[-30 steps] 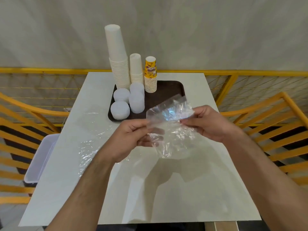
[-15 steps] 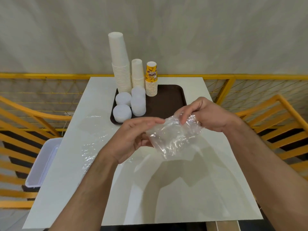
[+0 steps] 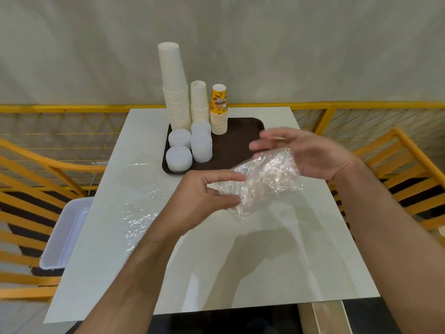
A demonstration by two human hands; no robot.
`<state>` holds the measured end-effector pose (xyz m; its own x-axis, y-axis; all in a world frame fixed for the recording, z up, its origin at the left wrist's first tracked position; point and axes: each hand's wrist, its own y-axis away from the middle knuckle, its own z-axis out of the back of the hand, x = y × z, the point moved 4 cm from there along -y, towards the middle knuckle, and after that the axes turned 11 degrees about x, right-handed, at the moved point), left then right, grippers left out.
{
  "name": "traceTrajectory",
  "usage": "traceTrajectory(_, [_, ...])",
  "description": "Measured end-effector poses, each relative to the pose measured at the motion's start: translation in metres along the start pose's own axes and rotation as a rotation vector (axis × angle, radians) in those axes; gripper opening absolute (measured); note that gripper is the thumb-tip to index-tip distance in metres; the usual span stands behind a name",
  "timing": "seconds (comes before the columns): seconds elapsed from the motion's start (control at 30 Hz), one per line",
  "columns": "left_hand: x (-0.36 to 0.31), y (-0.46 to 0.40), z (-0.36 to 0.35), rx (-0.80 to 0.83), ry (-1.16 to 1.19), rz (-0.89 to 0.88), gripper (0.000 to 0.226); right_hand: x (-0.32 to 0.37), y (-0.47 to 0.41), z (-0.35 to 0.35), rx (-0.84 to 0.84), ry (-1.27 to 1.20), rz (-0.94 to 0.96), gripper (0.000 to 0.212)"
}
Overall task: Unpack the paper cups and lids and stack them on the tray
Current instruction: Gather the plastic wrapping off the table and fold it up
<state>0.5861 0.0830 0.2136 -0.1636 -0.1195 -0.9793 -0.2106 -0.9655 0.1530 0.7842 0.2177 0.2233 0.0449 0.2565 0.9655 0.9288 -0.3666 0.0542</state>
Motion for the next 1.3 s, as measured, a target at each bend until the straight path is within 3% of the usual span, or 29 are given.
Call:
traceTrajectory(0.07, [-0.002,0.000,-0.001,0.038,-0.049,0.000,0.037,0.000,0.004,-0.004,0.031,-0.050,-0.011,0.084])
traceTrajectory(0.13, [-0.004,-0.001,-0.006,0.080,-0.085,-0.008,0.036,-0.006,0.005,-0.014,0.061,0.068,-0.104,0.096])
traceTrajectory(0.3, [0.000,-0.005,-0.019,0.162,-0.130,0.010,0.038,-0.024,0.033,-0.019,-0.056,0.457,-0.407,0.044])
traceTrajectory(0.4, [0.009,-0.009,-0.033,0.142,-0.014,-0.010,0.039,-0.035,0.063,-0.013,-0.184,0.412,-0.394,0.023])
traceTrajectory(0.53, [0.031,-0.015,-0.075,0.170,0.163,0.055,0.043,-0.058,0.104,-0.002,-0.331,0.244,-0.341,0.043])
traceTrajectory(0.67, [0.041,-0.022,-0.130,0.177,0.089,0.106,0.047,-0.087,0.165,0.008,-0.404,0.138,-0.363,0.057])
traceTrajectory(0.83, [0.046,-0.038,-0.204,0.235,-0.049,0.144,0.038,-0.128,0.256,0.014,-0.579,0.043,-0.384,0.052])
traceTrajectory(0.97, [0.057,-0.049,-0.270,0.327,-0.087,0.173,0.032,-0.163,0.327,0.013,-0.690,-0.058,-0.347,0.024])
traceTrajectory(1.03, [0.069,-0.057,-0.302,0.340,-0.062,0.159,0.030,-0.188,0.365,0.015,-0.771,-0.145,-0.317,0.024])
traceTrajectory(1.17, [0.110,-0.073,-0.362,0.274,-0.396,0.067,0.031,-0.259,0.436,0.018,-1.042,-0.401,-0.233,0.017])
traceTrajectory(1.23, [0.137,-0.082,-0.393,0.320,-0.654,0.021,0.036,-0.299,0.462,0.015,-1.185,-0.475,-0.223,0.004])
traceTrajectory(1.3, [0.162,-0.093,-0.418,0.407,-0.945,-0.098,0.044,-0.345,0.480,0.014,-1.299,-0.536,-0.224,0.009])
